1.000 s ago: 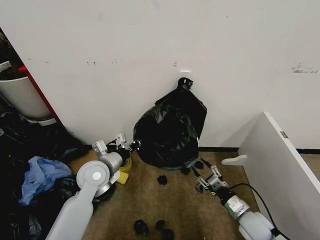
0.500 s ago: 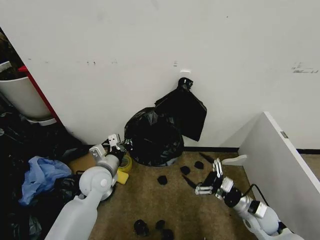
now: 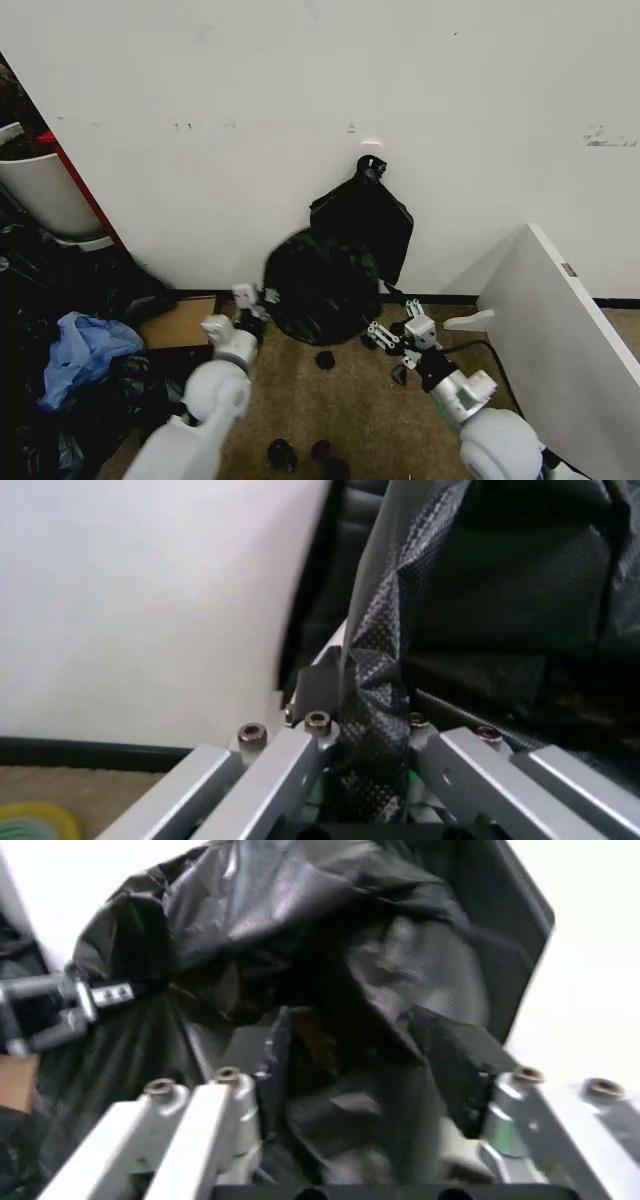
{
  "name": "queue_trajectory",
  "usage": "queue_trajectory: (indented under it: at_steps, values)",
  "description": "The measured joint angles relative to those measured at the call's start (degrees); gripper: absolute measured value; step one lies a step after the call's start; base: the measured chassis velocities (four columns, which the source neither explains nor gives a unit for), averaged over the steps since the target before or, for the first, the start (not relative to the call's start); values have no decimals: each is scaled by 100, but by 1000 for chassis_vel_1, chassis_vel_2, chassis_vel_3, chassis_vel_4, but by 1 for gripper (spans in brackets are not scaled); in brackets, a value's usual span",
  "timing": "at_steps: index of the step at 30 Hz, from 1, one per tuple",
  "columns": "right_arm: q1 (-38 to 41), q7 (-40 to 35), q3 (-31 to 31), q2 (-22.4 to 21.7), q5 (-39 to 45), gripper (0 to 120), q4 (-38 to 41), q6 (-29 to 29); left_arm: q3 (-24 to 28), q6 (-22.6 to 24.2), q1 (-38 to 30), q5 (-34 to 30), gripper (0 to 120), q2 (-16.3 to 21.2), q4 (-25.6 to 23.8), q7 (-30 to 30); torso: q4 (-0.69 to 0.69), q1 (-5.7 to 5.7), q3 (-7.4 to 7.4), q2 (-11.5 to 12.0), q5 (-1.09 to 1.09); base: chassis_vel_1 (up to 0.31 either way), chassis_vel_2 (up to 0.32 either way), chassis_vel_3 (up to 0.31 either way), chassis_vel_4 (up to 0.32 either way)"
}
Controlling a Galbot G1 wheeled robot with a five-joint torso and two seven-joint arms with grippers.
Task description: Place the garbage bag over the trash bin.
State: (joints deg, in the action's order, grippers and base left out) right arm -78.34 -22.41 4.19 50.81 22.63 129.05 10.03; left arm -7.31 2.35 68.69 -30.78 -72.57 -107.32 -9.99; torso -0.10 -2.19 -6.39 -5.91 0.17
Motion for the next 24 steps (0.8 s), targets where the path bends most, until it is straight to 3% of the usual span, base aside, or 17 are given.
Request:
queue_trajectory:
  at_steps: [5, 9, 12, 18, 24]
  values:
    - [-14, -244, -52, 68, 323, 25, 316, 282, 439, -346, -40, 695, 2, -103, 288, -52, -3, 0, 0, 0, -1, 0, 0, 0, 0]
    - [17, -365, -136, 85, 326, 14, 349, 479, 585, -456, -55, 799, 2, -158, 386, -123, -1, 0, 0, 0, -1, 0, 0, 0, 0]
    - [105, -748, -324, 162, 365, 1, 334, 1062, 733, -698, -120, 898, 2, -236, 540, -145, 0, 0, 0, 0, -1, 0, 0, 0, 0]
    - [290, -1212, -348, 447, 780, 0, 18, 1672, 923, -897, -273, 993, 2, -298, 668, -102, -1, 0, 0, 0, -1, 0, 0, 0, 0]
    - [398, -1294, -173, 611, 877, 0, -178, 1796, 1021, -1004, -371, 1096, 2, -250, 678, 13, -2, 0, 0, 0, -2, 0, 0, 0, 0]
